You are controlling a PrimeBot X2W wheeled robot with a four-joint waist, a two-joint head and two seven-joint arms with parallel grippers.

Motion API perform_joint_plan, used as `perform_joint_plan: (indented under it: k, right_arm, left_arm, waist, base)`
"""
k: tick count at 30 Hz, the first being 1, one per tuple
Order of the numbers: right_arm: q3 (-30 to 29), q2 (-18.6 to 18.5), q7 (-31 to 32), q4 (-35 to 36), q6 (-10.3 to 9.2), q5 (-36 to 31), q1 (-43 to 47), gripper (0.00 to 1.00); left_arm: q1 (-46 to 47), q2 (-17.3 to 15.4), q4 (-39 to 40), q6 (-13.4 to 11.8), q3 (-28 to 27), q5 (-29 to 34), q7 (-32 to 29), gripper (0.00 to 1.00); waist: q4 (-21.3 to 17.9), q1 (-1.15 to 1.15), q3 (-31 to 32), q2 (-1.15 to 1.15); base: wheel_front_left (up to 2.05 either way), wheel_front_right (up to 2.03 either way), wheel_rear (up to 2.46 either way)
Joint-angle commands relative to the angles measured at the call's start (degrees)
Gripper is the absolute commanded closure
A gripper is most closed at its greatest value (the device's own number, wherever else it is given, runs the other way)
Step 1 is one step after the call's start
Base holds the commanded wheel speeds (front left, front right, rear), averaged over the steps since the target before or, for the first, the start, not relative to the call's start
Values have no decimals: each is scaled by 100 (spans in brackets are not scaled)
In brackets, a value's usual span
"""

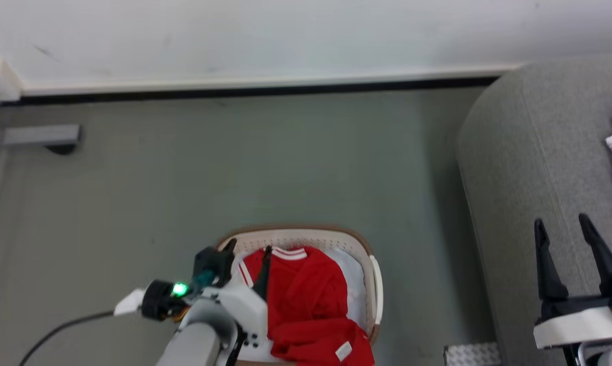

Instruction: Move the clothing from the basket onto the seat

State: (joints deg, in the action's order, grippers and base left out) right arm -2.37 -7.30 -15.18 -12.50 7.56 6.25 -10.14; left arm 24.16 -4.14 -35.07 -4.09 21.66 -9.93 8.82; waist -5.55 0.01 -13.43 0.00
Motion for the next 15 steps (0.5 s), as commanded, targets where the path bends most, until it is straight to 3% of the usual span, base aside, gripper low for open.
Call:
perform_joint_plan:
  k: [1,15]
  right_arm:
    - [-2,-26,5,41,-14,38,-110,0]
    - [261,148,6,488,-14,389,-1110,0]
  left_arm:
    - [146,8,-85,-19,34,96,-37,0]
    - [1981,103,-1772,-397,492,-150,-342,0]
  waist:
    - [-217,-1,-394,0]
    - [-931,-1,-2404,0]
  base:
    - [0,0,0]
    - [0,0,0]
